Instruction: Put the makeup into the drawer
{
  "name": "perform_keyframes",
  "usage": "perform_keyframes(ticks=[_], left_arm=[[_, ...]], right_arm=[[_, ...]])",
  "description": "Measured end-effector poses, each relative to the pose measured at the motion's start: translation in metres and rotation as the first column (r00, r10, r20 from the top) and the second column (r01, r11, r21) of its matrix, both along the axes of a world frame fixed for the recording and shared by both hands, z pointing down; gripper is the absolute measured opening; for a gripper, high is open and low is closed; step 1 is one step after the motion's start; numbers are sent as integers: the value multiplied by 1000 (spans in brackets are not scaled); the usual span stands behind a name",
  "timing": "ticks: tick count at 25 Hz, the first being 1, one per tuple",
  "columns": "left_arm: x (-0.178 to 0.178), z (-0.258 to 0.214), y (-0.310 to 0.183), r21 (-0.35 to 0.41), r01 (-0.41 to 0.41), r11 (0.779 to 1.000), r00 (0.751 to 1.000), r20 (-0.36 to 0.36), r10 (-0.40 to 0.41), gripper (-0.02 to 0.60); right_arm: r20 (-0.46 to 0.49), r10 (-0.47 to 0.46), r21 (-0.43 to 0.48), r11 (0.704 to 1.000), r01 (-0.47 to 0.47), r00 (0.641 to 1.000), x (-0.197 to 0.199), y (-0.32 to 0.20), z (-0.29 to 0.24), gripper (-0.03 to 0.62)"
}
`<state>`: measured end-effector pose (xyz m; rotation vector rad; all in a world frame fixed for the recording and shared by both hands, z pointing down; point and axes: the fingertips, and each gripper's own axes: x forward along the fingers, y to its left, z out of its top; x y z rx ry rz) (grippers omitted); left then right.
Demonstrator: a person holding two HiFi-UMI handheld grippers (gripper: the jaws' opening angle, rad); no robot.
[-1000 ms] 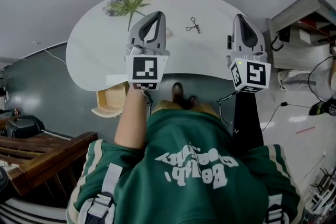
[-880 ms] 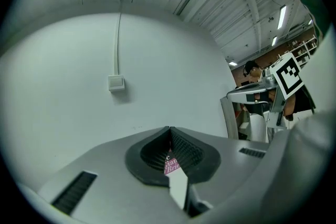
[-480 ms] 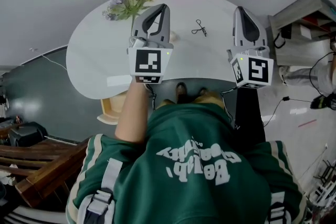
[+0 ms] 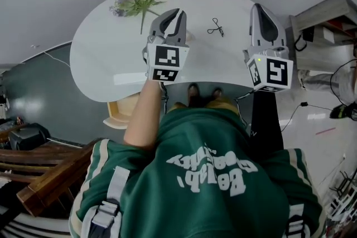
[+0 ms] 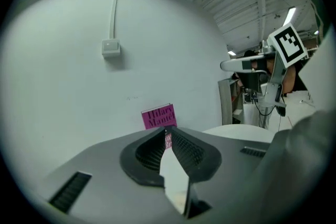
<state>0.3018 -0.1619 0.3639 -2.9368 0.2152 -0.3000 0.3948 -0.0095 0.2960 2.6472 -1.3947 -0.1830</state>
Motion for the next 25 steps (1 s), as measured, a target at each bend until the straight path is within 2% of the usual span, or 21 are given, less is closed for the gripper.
perform_keyframes(ticks=[1, 2, 3, 4, 7, 9, 14, 19, 23, 24, 25], left_arm=[[1, 16, -2, -36, 9, 999, 1000, 29, -8, 29], [3, 32, -5, -74, 20, 997, 998, 59, -16, 72], [4, 48, -7, -111, 33, 993, 995, 93, -23, 141], [5, 66, -9, -144, 49, 988, 991, 128, -30, 172], [3, 117, -12, -218, 107, 970, 971, 233, -55, 208], [0, 147, -14, -255, 153, 955, 952, 297, -73, 210], [-4, 210, -8, -330, 223, 917, 898, 436, -62, 261], [-2, 248, -7, -329, 272, 904, 857, 510, -72, 299], [3, 265, -11, -292, 284, 913, 827, 556, -80, 299], [5, 265, -13, -271, 280, 921, 825, 559, -86, 287], [6, 264, -15, -252, 272, 929, 824, 559, -90, 197]], right_arm=[[-1, -2, -6, 1000, 2, 1000, -1, -1, 1, 9], [-4, -3, -11, 1000, 3, 1000, 0, -2, 1, 9], [-7, -3, -12, 1000, 3, 1000, 0, -2, 1, 9], [-4, 0, -13, 1000, 0, 1000, 1, -2, 2, 9], [9, 15, -22, 1000, -15, 1000, 3, 2, 3, 9], [1, 19, -24, 1000, -19, 1000, 6, 5, 6, 9], [6, 32, -44, 999, -32, 999, 10, 10, 12, 9], [12, 51, -59, 997, -50, 999, 13, 18, 16, 9], [19, 68, -76, 995, -66, 998, 15, 25, 19, 9], [19, 70, -77, 995, -68, 997, 15, 27, 20, 9], [17, 72, -77, 995, -70, 997, 16, 29, 21, 9]])
